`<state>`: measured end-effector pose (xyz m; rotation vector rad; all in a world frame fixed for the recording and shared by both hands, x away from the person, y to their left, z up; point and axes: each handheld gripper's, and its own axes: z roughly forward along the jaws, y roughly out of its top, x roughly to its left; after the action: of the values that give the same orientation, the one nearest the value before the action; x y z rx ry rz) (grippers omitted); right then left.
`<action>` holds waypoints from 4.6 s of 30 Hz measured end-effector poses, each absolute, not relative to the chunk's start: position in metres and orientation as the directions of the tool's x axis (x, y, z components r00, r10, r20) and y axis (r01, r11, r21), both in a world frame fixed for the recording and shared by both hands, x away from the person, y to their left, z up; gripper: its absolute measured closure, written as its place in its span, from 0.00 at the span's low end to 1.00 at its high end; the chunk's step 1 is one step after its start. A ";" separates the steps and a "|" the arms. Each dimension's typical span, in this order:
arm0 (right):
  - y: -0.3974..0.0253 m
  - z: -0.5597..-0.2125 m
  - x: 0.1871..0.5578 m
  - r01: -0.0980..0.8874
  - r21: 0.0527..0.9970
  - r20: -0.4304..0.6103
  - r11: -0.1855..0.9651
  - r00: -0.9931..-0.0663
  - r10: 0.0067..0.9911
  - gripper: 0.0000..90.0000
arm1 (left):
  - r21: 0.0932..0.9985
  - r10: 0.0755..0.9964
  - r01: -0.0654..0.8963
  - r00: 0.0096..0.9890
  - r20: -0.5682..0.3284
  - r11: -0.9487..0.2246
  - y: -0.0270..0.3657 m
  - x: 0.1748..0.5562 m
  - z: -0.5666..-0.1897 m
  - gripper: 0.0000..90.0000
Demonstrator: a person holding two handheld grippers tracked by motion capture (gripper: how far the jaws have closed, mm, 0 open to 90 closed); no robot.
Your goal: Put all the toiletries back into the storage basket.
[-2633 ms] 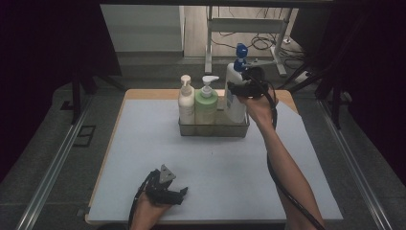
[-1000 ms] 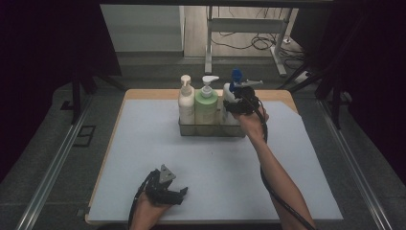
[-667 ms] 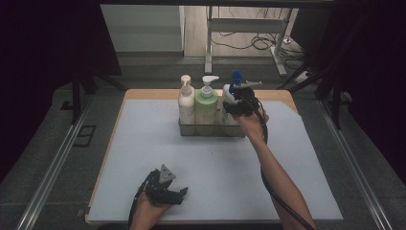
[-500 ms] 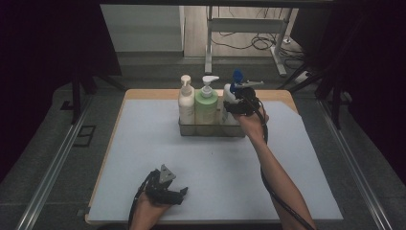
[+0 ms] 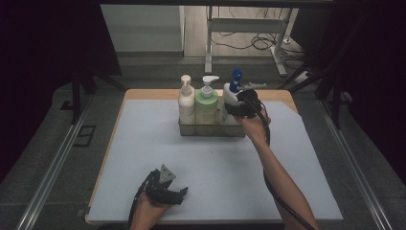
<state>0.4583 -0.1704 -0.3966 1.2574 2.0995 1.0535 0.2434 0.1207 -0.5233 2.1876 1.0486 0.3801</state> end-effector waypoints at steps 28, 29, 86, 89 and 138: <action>-0.214 -0.404 0.418 0.527 0.793 0.065 0.306 -0.573 0.817 0.55 | 0.683 0.773 0.576 0.634 -0.027 -0.448 0.120 0.243 -0.523 0.12; -0.216 -0.404 0.418 0.530 0.790 0.067 0.307 -0.573 0.817 0.58 | 0.683 0.773 0.576 0.634 -0.027 -0.449 0.121 0.243 -0.523 0.12; -0.199 -0.459 0.480 0.645 0.699 0.078 0.308 -0.497 0.864 1.00 | 0.682 0.772 0.576 0.635 -0.025 -0.451 0.121 0.243 -0.523 0.12; -0.195 -0.459 0.479 0.641 0.700 0.079 0.314 -0.506 0.859 1.00 | 0.682 0.773 0.576 0.634 -0.025 -0.451 0.121 0.243 -0.523 0.12; -0.195 -0.453 0.461 0.615 0.715 0.073 0.332 -0.537 0.840 0.86 | 0.681 0.773 0.576 0.634 -0.025 -0.451 0.121 0.243 -0.523 0.12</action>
<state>0.4607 -0.1949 -0.4534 1.3004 2.2908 1.0218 0.2434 0.1207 -0.5234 2.1882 1.0481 0.3805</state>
